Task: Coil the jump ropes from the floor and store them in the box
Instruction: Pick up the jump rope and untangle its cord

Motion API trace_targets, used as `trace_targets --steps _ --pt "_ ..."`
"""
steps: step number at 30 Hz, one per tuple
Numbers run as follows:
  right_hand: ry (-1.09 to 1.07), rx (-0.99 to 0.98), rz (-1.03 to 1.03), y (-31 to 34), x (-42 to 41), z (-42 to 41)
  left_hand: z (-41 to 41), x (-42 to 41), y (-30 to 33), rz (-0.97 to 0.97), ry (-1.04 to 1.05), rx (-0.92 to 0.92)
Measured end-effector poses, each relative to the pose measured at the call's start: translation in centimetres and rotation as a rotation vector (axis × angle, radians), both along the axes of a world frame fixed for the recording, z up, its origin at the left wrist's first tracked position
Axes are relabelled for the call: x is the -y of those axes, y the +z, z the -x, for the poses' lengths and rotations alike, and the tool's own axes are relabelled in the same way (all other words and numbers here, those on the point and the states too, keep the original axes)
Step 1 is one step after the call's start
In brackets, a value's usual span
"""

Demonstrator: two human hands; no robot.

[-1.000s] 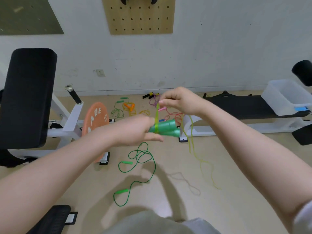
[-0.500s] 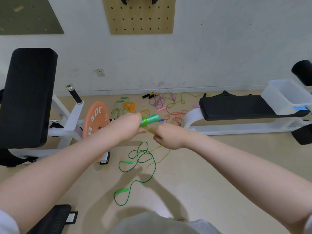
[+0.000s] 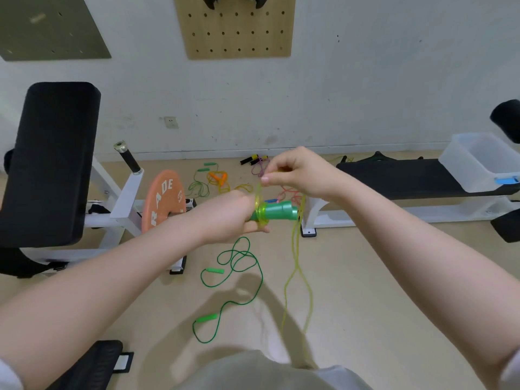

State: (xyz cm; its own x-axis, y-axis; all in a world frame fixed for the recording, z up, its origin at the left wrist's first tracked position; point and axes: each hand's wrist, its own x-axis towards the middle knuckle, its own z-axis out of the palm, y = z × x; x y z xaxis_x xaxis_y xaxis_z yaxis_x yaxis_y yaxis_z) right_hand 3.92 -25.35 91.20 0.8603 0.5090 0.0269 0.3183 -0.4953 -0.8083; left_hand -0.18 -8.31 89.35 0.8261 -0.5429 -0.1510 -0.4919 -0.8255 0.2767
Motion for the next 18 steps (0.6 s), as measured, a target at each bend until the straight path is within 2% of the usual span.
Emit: trace_targets --steps 4,6,9,12,16,18 --pt "0.017 -0.273 -0.277 -2.4 0.1 0.6 0.9 0.0 0.8 0.281 0.078 -0.027" --pt "0.014 -0.268 -0.296 -3.5 -0.4 0.8 0.9 0.0 0.7 0.31 0.157 -0.045" --pt "-0.106 -0.18 -0.144 -4.9 -1.2 0.8 0.3 -0.3 0.5 0.295 0.344 -0.117" --pt "-0.155 -0.183 -0.063 -6.1 -1.7 1.7 0.2 -0.4 -0.2 0.3 0.411 -0.213" --pt "0.048 -0.161 0.147 -6.4 -2.1 3.0 -0.4 -0.5 -0.8 0.473 0.504 -0.302" --pt "0.13 -0.1 0.303 -6.1 -2.6 3.3 -0.9 -0.7 -0.9 0.453 0.545 -0.285"
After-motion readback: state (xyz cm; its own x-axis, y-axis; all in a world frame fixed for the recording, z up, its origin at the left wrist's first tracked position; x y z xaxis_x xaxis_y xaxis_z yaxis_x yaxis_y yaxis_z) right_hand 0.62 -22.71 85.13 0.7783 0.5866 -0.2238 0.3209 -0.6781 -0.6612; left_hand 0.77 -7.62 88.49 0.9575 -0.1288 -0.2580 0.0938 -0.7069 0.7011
